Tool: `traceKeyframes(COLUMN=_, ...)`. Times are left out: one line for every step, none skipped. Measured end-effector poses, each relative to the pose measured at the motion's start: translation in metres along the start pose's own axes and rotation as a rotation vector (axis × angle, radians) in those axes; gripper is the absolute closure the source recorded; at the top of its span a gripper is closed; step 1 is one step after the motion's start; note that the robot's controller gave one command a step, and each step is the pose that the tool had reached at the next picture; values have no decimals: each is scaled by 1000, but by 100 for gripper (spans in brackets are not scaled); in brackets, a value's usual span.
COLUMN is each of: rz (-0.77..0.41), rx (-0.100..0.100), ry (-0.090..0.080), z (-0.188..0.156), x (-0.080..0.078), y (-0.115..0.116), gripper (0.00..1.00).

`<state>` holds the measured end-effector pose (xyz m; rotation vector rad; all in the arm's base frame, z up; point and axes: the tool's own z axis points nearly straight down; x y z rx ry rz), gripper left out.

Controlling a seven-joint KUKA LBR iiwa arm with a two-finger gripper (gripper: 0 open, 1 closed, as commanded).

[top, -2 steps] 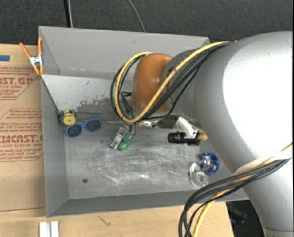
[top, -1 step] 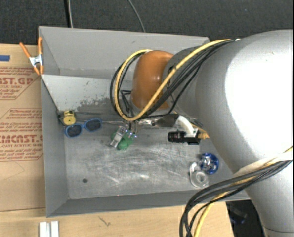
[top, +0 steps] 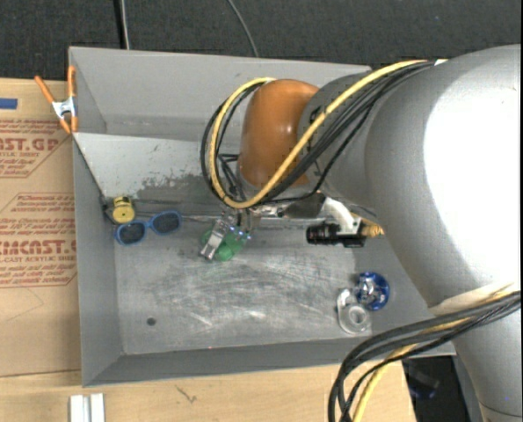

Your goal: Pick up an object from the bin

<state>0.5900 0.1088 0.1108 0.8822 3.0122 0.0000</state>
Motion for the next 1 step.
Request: traceKeyframes(rz=-120, rx=-5, ry=-5, z=-142, x=0, y=-6, gripper=100)
